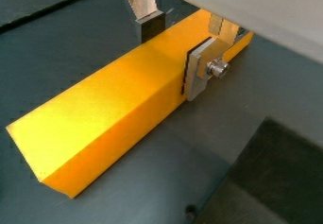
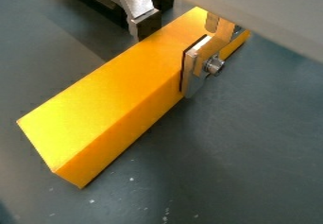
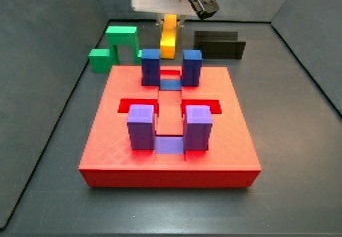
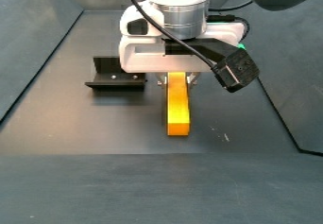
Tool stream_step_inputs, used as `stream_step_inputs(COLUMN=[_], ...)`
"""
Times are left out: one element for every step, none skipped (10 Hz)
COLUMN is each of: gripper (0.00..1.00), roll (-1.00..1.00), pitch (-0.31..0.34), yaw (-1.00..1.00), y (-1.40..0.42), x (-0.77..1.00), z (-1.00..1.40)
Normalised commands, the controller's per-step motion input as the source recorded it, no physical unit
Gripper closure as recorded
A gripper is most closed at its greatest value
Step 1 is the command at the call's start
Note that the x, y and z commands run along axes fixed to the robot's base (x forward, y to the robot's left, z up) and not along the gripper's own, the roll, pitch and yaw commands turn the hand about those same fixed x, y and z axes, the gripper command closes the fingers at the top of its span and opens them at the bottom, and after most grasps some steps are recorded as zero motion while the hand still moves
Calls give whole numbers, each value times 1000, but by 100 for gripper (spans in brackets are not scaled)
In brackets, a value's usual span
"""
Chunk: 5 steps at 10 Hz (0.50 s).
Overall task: Pick up the yellow object. Move up. Move to above the board. Insert the yellow object.
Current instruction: Pick up the yellow object.
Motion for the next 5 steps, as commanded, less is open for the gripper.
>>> stream_step_inputs(gripper=[100,100,100,100,100], roll=[0,0,0,0,0], pitch=[0,0,0,0,0], yaw=[0,0,0,0,0], y=[0,0,0,0,0], x=[0,0,0,0,0], z=[0,0,0,0,0])
